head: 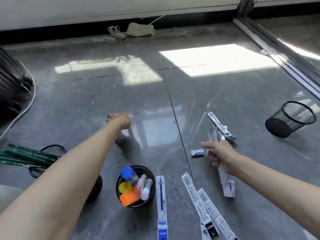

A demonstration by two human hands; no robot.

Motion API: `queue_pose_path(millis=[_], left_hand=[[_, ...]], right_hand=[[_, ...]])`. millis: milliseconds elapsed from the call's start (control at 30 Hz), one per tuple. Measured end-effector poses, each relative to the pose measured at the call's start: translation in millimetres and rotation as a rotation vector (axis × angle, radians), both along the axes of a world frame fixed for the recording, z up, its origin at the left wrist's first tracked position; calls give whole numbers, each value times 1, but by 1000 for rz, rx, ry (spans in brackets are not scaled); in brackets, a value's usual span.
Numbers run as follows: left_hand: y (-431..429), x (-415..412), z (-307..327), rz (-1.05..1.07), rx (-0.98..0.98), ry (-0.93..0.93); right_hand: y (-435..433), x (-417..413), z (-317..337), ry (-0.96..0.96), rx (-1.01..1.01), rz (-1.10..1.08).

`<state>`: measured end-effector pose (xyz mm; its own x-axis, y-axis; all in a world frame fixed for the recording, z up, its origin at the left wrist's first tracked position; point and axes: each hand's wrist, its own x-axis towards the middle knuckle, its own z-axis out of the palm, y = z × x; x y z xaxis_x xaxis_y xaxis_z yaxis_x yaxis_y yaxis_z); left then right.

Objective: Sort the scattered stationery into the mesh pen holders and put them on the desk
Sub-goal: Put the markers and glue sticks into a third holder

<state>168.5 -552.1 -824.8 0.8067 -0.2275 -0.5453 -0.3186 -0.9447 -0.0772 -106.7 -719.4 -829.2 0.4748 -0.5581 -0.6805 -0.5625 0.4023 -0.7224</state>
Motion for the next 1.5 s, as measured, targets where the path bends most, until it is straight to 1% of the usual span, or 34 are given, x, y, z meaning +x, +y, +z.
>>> queue_pose_path(millis=[67, 133, 167, 200, 233, 300, 367, 467, 567, 700, 833, 933, 1000, 1100, 1233, 1300, 1367, 1433, 1500], left_hand=[[5, 12, -12, 50, -48, 10], [6, 18, -19, 6, -78, -5], [6, 19, -23, -15, -98, -26], [7, 19, -28, -20, -122, -58], [7, 17, -30, -15, -160, -100], [8, 11, -32, 25, -247, -193], [8, 1, -31, 63, -313, -271], [3, -18, -26, 47, -391, -295], [-8, -43, -20, -40, -441, -226], [-33, -80, -9, -106, -563, -5], [-68, -127, 8, -357, -533, 178], [-93, -169, 15, -485, -512, 238], [-104, -190, 12, -505, -499, 237], [-116, -213, 3, -494, -507, 187], [-123, -228, -9, -460, -522, 86], [-124, -227, -13, -505, -512, 21], [-123, -226, -20, -595, -474, -32], [-120, -226, -26, -628, -456, -50], [-122, -225, -29, -564, -478, -18]], right_hand=[[-3, -2, -4, 27, -233, 88], [-8, -3, -4, 133, -541, 313], [-8, -4, -4, 201, -653, 433], [-9, -4, -4, 241, -713, 524], [-9, -3, -6, 250, -731, 587], [-5, 1, -11, 248, -747, 658], [-1, 5, -18, 283, -838, 739], [0, 6, -26, 357, -952, 817], [-1, 0, -26, 303, -907, 789], [-5, -24, -18, 148, -745, 528], [-14, -62, -16, 199, -725, 394], [-21, -87, -17, 362, -747, 343], [-19, -96, -15, 476, -678, 394], [-6, -101, -17, 534, -560, 463], [10, -99, -22, 509, -523, 509], [11, -97, -18, 496, -545, 516], [7, -99, -13, 438, -572, 521], [0, -102, -11, 391, -570, 498], [-6, -105, -13, 350, -527, 425]])
